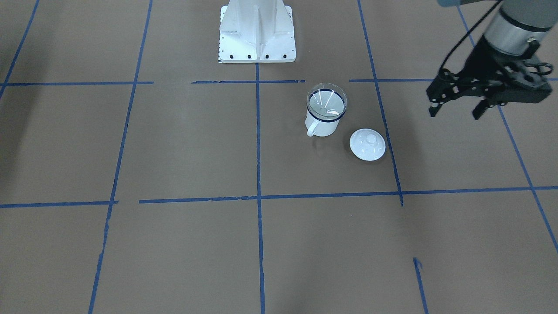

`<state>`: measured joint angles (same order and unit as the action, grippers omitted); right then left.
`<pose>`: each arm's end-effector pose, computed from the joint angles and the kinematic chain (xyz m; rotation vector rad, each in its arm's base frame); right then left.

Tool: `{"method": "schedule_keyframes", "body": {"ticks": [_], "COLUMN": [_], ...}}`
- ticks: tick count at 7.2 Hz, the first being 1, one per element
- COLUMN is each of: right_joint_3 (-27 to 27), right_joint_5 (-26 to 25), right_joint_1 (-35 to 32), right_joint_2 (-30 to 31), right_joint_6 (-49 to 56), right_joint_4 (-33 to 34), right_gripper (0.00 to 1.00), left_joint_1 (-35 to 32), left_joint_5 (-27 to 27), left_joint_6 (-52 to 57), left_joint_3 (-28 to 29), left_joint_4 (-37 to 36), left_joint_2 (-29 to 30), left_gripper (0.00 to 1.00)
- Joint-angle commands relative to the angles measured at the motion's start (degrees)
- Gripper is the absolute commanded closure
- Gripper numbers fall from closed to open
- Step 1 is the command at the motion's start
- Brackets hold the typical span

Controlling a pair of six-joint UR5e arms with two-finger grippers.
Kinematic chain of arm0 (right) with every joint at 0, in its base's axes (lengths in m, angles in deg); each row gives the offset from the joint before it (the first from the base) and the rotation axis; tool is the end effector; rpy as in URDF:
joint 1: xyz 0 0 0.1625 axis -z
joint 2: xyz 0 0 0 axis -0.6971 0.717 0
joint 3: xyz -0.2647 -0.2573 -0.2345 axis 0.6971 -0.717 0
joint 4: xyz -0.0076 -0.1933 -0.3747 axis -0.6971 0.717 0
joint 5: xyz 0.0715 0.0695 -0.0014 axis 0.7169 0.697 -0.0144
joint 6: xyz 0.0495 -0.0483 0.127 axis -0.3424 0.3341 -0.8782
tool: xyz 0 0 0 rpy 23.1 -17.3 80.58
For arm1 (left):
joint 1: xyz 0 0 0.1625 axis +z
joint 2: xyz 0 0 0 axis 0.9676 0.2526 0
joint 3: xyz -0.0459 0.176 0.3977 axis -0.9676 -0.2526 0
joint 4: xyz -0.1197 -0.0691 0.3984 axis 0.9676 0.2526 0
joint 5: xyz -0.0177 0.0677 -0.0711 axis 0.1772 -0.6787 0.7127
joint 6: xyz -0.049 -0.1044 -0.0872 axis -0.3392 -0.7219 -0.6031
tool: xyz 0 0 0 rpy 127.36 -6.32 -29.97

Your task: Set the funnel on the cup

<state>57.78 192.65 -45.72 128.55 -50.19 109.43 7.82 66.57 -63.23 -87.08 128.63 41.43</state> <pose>0.0373 -0.4511 0.7168 -0.0200 -0.7193 0.0108 0.1698 -0.5380 0.3516 0.2193 0.7798 0.0713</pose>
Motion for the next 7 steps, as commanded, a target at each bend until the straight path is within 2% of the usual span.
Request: {"method": "schedule_keyframes", "body": {"ticks": [1,2,3,5,7], "right_joint_3": [0.0,0.0,0.0,0.0,0.0], "right_joint_5": [0.0,0.0,0.0,0.0,0.0], "right_joint_1": [0.0,0.0,0.0,0.0,0.0], "right_joint_2": [-0.06,0.03,0.03,0.03,-0.06], "right_joint_6": [0.0,0.0,0.0,0.0,0.0], "right_joint_4": [0.0,0.0,0.0,0.0,0.0], "right_gripper": [0.0,0.0,0.0,0.0,0.0], "left_joint_1": [-14.83,-19.33,-23.29,-25.7,-25.71], "left_joint_5": [3.76,4.73,4.83,4.92,6.57], "left_joint_6": [28.77,38.98,41.6,41.54,41.19], "left_joint_3": [7.0,10.87,15.17,19.42,20.74], "left_joint_4": [0.3,0.3,0.56,1.78,4.86], "left_joint_2": [-9.17,-12.43,-12.98,-15.78,-18.43], "left_gripper": [0.0,0.0,0.0,0.0,0.0]}}
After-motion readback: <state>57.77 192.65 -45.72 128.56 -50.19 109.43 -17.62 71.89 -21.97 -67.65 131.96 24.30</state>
